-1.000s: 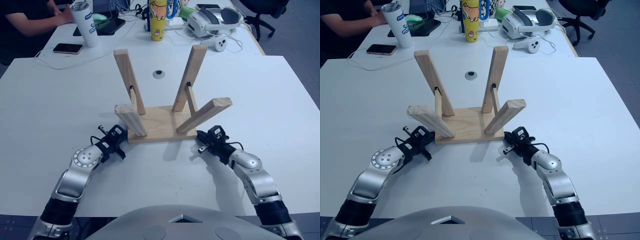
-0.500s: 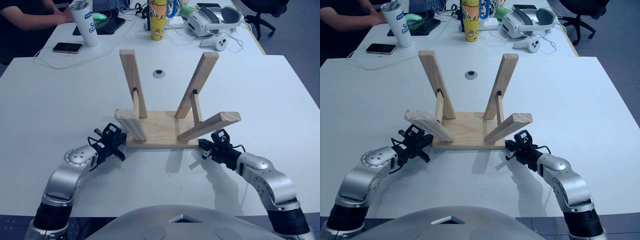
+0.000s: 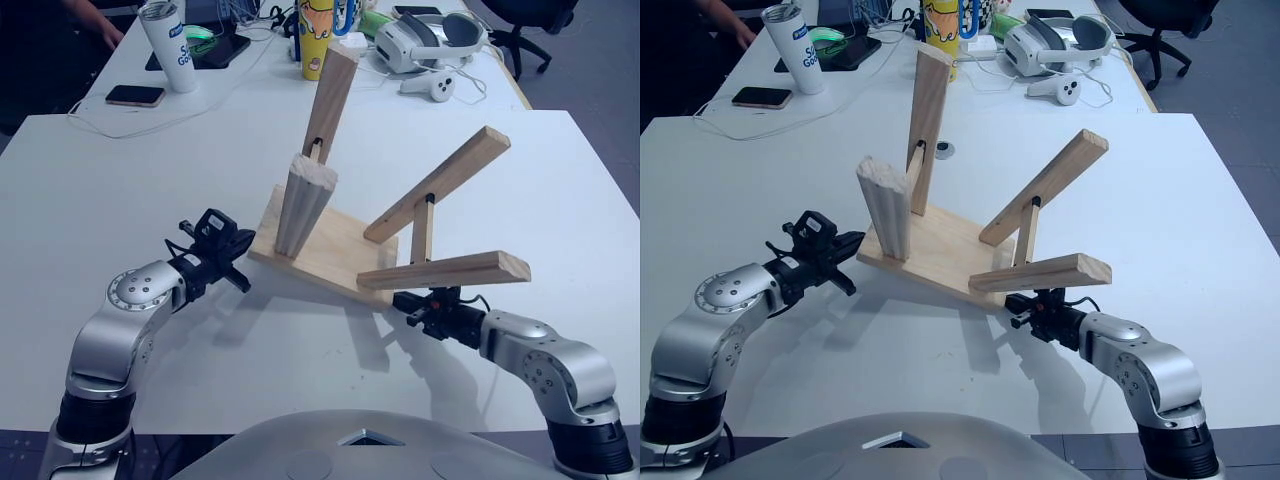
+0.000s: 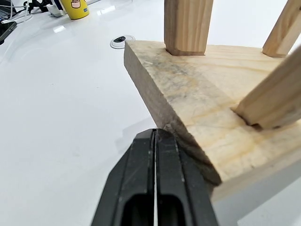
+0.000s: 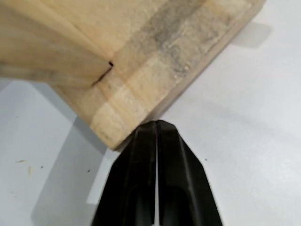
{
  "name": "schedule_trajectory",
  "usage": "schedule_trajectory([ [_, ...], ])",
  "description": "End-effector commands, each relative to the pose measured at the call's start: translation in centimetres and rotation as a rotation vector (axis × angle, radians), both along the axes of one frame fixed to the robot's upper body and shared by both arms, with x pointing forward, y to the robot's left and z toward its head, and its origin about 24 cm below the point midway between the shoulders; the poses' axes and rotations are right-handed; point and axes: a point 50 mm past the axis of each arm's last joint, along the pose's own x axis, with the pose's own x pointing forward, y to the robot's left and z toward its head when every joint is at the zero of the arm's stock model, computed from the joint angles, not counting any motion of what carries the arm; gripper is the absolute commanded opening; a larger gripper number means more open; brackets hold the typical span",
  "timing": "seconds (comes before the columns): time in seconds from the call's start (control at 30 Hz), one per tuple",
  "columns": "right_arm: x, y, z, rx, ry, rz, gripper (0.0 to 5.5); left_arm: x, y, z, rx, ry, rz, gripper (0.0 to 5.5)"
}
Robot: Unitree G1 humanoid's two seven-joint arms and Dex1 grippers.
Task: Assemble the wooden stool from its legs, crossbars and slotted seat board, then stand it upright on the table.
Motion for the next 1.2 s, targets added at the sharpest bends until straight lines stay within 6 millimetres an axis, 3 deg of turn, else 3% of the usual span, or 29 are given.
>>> schedule_trajectory([
  [0.03, -0.6, 5.8, 8.6, 0.410, -0.294, 0.470, 0.00, -4.1, -5.5, -0.1, -0.247, 0.189, -0.514, 0.01],
  [0.53, -0.2, 4.9, 10.9, 0.430, -0.323, 0.539, 0.00, -2.8, -3.4, 2.8, -0.246, 0.161, -0.552, 0.01],
  [0.83, 3.0, 4.0, 12.2, 0.446, -0.426, 0.392, 0.00, -0.5, -2.3, 4.2, -0.232, 0.089, -0.510, 0.01],
  [0.97, 3.7, 2.5, 10.1, 0.292, -0.399, 0.315, 0.00, -0.3, -1.1, 3.8, -0.196, 0.088, -0.464, 0.01],
  [1.03, 4.3, 1.1, 8.9, 0.229, -0.411, 0.231, 0.00, 0.7, 0.5, 3.1, -0.156, 0.044, -0.363, 0.01],
  [1.2, 4.8, -1.8, 6.6, 0.156, -0.393, 0.132, 0.22, 1.9, 3.1, 2.6, -0.163, -0.033, -0.235, 0.57],
])
